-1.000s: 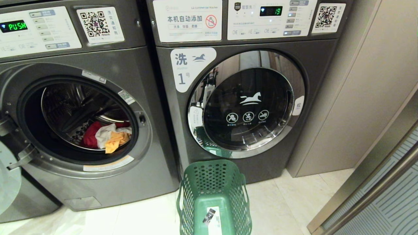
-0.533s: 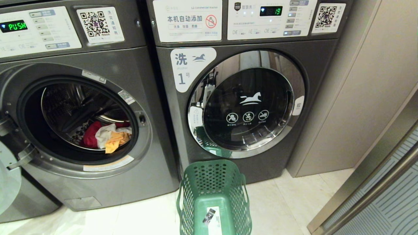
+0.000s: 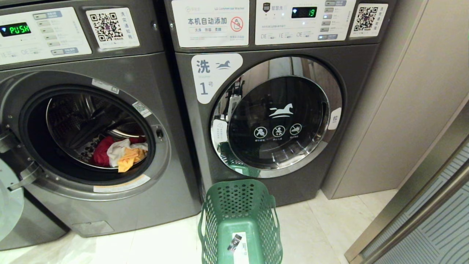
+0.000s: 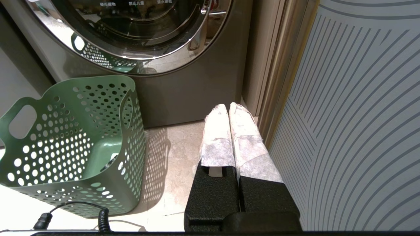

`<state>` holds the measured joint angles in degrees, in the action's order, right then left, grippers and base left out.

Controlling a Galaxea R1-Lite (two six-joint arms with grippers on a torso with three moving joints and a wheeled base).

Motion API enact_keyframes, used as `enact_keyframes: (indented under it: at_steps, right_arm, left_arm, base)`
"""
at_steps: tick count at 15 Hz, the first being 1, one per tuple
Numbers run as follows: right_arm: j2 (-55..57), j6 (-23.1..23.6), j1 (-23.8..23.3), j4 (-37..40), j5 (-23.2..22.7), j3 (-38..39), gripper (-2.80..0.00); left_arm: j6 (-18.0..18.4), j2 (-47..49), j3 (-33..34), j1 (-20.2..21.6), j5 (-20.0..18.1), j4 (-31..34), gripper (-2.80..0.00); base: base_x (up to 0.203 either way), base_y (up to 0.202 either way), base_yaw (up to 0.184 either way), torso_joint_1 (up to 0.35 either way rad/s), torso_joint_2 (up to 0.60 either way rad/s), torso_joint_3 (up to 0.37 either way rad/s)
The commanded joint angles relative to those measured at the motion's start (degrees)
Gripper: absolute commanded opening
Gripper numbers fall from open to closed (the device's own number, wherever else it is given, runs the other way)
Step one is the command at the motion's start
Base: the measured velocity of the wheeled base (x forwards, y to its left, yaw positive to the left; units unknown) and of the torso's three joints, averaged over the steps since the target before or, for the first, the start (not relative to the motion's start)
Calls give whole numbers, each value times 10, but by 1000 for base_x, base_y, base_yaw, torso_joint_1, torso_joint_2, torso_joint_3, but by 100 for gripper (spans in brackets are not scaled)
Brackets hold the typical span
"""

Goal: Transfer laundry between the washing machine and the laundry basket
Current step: Pick a cloth and place it into the basket

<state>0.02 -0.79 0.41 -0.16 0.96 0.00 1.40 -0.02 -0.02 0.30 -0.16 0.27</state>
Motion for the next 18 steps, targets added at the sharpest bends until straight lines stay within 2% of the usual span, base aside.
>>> enact_keyframes:
  at_steps: [1,10,18]
  right_arm:
    - [0,0,0,0,0,0,-280]
    - [1,0,0,0,0,0,-280]
    - [0,0,0,0,0,0,-280]
  left_arm:
    - [-5,-1,0,0,2,0,-280]
    - [-6,-1,0,0,2,0,-280]
    - [-7,-1,0,0,2,0,-280]
  base:
    - [0,0,0,0,0,0]
    - [0,0,0,0,0,0]
    - [1,179,-1,2,3,4]
